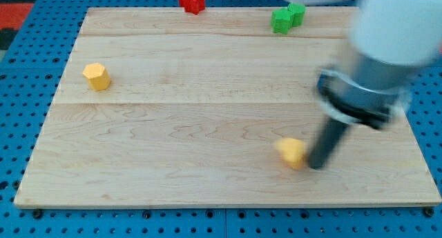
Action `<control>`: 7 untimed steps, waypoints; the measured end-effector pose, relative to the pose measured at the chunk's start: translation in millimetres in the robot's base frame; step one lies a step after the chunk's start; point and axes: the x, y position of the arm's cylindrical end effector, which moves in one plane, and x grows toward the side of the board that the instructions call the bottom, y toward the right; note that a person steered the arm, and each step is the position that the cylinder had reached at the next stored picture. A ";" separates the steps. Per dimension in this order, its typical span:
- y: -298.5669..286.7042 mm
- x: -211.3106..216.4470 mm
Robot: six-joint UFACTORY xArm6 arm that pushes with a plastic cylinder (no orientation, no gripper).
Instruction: Push the yellow heart closer to yellow hexagon
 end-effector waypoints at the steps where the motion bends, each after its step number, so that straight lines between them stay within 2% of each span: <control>1: -102.1 -32.4; 2: -97.3 -25.9; 3: -89.7 -1.2; 4: -196.9 -6.1; 5: -273.0 -35.5; 6: -245.2 -33.0; 7: -204.0 16.7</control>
